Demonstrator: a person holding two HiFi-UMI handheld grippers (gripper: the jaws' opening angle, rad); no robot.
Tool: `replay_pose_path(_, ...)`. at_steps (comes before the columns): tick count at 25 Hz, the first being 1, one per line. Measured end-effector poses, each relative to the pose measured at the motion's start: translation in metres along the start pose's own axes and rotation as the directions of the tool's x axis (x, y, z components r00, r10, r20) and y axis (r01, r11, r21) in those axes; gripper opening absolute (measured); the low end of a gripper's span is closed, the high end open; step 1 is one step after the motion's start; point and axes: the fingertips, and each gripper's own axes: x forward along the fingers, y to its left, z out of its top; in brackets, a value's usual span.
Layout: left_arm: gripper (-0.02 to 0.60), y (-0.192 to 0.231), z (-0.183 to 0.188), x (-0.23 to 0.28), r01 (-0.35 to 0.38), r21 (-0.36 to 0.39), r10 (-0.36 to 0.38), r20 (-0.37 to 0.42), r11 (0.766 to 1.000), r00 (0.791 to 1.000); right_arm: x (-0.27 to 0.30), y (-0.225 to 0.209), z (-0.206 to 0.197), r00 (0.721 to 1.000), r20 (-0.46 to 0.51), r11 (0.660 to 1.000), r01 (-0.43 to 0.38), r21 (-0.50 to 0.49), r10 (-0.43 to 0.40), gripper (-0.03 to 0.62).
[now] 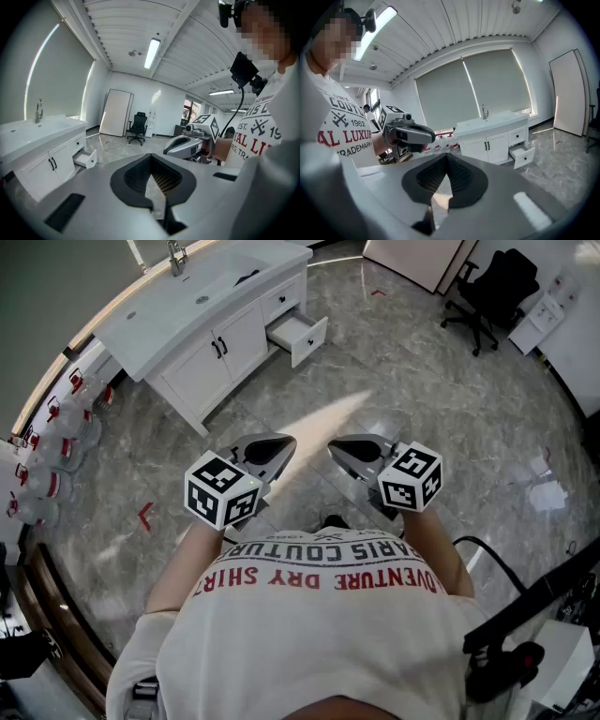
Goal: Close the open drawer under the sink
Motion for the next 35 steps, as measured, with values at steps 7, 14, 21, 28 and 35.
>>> replay_pose_path(7,0.002,0.001,-0.002,-0.001,0.001,-0.005,-0.001,-0.002,1.0,1.0,0.005,0.002,-0.004,1.0,-0.006,1.0,-0.008,0.007,0.008,0.0)
replay_pose_path(14,0.002,0.002,-0.004,-0.001,0.002,-0.011,-0.002,-0.005,1.0,1.0,0.005,0.003,-0.005,1.0,-0.002,1.0,-0.009,0.009,0.009,0.001)
replay_pose_path(21,0.002,-0.002,-0.003,0.003,0.01,-0.003,-0.01,-0.002,1.0,1.0,0.0,0.002,-0.005,1.0,0.024,1.0,-0.009,0.02,0.009,0.002)
replay_pose_path(28,0.002,-0.003,-0.005,0.008,0.016,-0.009,-0.016,-0.008,1.0,1.0,-0.002,-0.002,-0.008,1.0,0.031,0.999,-0.007,0.04,0.006,0.002)
replay_pose_path(35,0.002,-0.001,-0.016,0.019,0.021,-0.019,-0.021,-0.022,1.0,1.0,-0.004,-0.013,-0.018,0.998,0.054,0.998,0.008,0.067,-0.011,0.002)
